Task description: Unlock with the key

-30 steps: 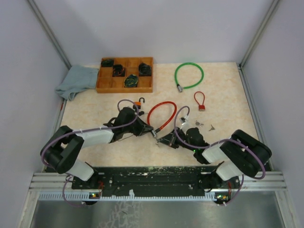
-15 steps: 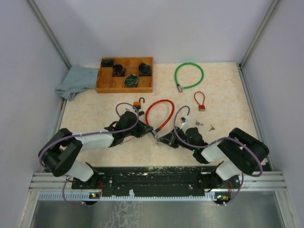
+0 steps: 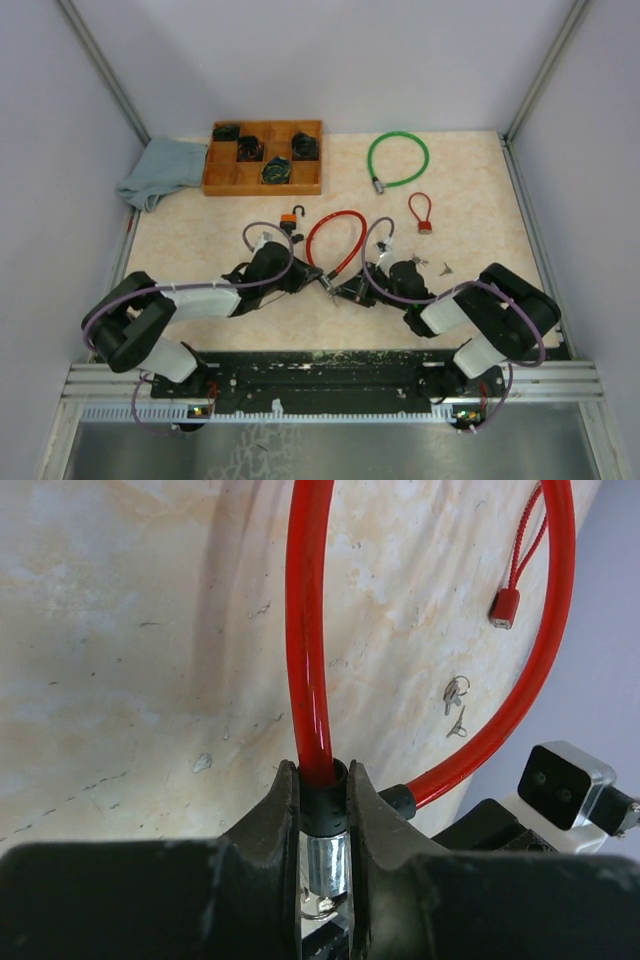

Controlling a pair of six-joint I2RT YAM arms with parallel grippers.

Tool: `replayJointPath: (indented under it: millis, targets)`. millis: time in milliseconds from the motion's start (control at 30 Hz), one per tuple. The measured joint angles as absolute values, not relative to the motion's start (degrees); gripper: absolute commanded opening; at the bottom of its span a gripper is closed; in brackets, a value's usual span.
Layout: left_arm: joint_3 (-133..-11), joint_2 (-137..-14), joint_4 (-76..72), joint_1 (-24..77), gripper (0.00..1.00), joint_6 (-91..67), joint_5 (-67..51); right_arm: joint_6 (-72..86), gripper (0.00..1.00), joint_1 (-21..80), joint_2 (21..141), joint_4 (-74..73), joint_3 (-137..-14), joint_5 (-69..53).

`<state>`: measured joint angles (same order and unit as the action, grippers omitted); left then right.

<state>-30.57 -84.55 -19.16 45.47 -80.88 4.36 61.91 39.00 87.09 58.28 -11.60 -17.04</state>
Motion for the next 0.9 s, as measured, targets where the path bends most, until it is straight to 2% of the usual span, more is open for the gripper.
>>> replayJointPath:
  millis: [67,133,200,300,633,900]
  targets:
    - [-29.8,-84.5,-19.8,45.5,0.08,-81.0,4.6,60.8,0.00,38.7,87.2,56.1,-13.0,-19.0]
    - [-29.3,-84.1,-20.1,45.5,0.29,-80.8,4.8,60.0,0.00,38.5,87.2,54.9,-13.6,-20.3]
    - [-28.6,-83.1,-20.3,45.5,0.46,-80.0,4.8,59.6,0.00,38.4,87.2,54.6,-13.6,-21.1]
    - [-25.9,-80.1,-21.9,46.2,0.60,-79.4,1.0,59.1,0.00,38.2,87.1,54.4,-14.8,-19.7]
    - [-20.6,-74.6,-28.8,46.4,0.71,-78.5,-3.9,60.6,0.00,37.0,87.1,57.1,-16.6,-18.0]
    - [-14.9,-74.3,-36.2,39.8,0.79,-79.5,-5.4,63.0,0.00,37.0,87.2,59.3,-16.5,-19.1]
